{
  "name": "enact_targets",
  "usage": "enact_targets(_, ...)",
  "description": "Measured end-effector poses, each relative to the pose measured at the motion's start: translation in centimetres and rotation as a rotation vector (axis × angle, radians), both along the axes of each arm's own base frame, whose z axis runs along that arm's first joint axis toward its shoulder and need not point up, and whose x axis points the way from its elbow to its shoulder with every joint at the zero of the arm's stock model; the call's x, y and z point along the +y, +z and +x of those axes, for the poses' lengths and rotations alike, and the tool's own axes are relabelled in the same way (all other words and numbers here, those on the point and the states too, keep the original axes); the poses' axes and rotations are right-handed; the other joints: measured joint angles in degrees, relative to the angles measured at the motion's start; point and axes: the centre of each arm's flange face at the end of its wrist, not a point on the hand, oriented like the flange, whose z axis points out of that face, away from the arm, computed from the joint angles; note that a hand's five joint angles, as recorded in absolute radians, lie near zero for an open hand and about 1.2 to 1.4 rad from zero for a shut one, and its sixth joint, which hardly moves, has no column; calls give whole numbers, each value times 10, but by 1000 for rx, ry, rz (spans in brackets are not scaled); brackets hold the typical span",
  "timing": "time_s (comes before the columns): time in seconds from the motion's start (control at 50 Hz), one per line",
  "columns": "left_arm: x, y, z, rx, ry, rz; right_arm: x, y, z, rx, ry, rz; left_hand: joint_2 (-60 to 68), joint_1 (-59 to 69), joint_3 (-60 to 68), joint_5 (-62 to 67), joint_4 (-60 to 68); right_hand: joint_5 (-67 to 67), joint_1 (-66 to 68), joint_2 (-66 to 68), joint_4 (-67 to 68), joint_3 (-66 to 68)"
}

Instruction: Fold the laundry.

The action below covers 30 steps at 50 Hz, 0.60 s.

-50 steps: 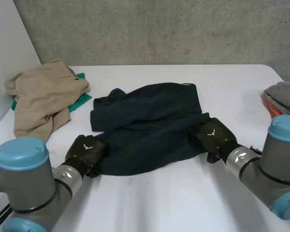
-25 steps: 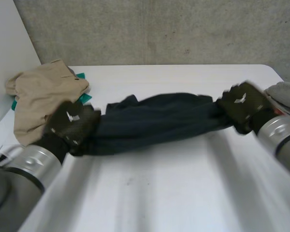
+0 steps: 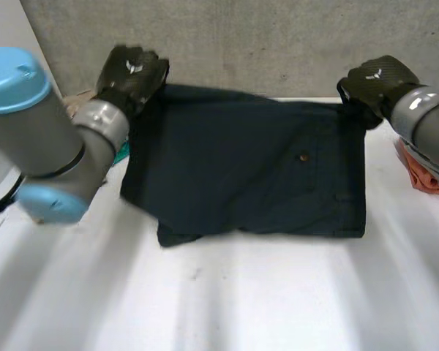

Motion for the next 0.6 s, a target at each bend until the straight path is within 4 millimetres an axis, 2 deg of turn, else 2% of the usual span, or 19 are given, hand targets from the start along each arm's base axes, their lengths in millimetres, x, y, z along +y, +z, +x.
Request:
enact_targets(0.08,-26,29,-11,82,10,-192,-22,15,14,-89,-24,-101,0,0,0,0,0,0,4,0,0,3)
enact_targets(0.1,-34,45,-14,127,17,-282,-32,30,20,-159,-30,-176,0,0,0,0,0,0,4,0,0,3)
enact_targets(0.18,-42,94,-15,267,36,-533,-46,72,29,-348,-19,-381,0,0,0,0,0,0,4,0,0,3)
enact_targets(0.24,-43,114,-14,338,42,-624,-49,95,31,-447,-6,-502,0,0,0,0,0,0,4,0,0,3)
enact_targets(0.3,-44,119,-12,374,44,-642,-49,109,31,-502,2,-574,0,0,0,0,0,0,4,0,0,3)
enact_targets(0.38,-47,102,-12,373,46,-564,-49,108,31,-517,3,-586,0,0,0,0,0,0,4,0,0,3)
enact_targets(0.48,-47,49,-14,297,44,-389,-51,76,34,-469,-4,-486,0,0,0,0,0,0,4,0,0,3)
enact_targets(0.52,-43,16,-14,242,38,-284,-51,48,36,-422,-4,-399,0,0,0,0,0,0,4,0,0,3)
enact_targets(0.54,-40,6,-14,226,35,-255,-51,41,36,-408,-3,-376,0,0,0,0,0,0,4,0,0,3)
enact_targets(0.6,-27,-40,-12,144,14,-113,-49,-5,38,-318,2,-233,0,0,0,0,0,0,4,0,0,3)
